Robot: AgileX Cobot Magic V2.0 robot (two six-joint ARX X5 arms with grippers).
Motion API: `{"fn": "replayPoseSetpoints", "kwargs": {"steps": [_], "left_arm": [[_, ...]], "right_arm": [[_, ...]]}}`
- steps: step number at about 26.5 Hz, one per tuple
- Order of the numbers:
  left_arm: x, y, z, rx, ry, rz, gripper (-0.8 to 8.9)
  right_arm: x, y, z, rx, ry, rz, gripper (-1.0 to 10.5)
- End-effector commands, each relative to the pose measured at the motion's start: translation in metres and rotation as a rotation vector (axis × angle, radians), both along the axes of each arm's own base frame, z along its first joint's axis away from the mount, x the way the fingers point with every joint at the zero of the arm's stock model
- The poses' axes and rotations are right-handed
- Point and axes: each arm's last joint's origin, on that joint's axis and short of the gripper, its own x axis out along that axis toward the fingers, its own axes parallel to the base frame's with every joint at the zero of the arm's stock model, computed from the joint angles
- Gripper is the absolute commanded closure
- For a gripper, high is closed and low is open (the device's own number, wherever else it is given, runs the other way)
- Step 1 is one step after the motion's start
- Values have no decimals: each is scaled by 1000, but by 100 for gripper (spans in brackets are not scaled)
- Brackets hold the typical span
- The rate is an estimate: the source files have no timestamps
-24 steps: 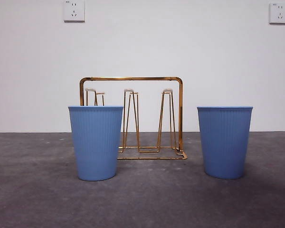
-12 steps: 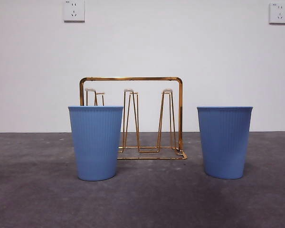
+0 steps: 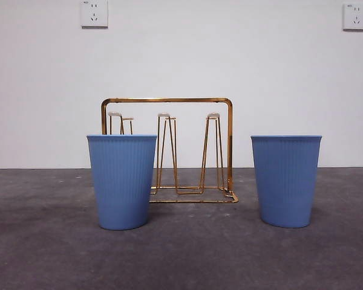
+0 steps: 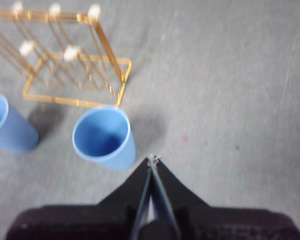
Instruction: Pick up cup 1,put cup 1 in the cup rack,pick up cup 2,put cup 2 in the cup rack
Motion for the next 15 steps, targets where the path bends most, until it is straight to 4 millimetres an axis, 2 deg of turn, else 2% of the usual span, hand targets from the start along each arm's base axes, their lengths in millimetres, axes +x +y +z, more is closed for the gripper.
{"fn": "replayPoseSetpoints", "kwargs": {"steps": [1, 9, 10, 11, 14, 15], "left_arm": [[0, 0, 3, 42, 2, -25, 819], [5, -4, 0, 44, 47, -74, 789], [6, -4, 0, 37, 50, -89, 720], [6, -5, 0, 29, 54, -104, 612], [9, -6, -1, 11, 64, -139, 233], [9, -6, -1, 5, 67, -151, 182]], "right_arm": [[3, 0, 3, -24, 18, 28, 958], [3, 1, 3, -6, 22, 56, 940], [3, 1, 3, -5, 22, 56, 927], [3, 1, 3, -5, 21, 56, 869], [3, 1, 5, -2, 17, 57, 585], [3, 1, 5, 3, 14, 57, 497]]}}
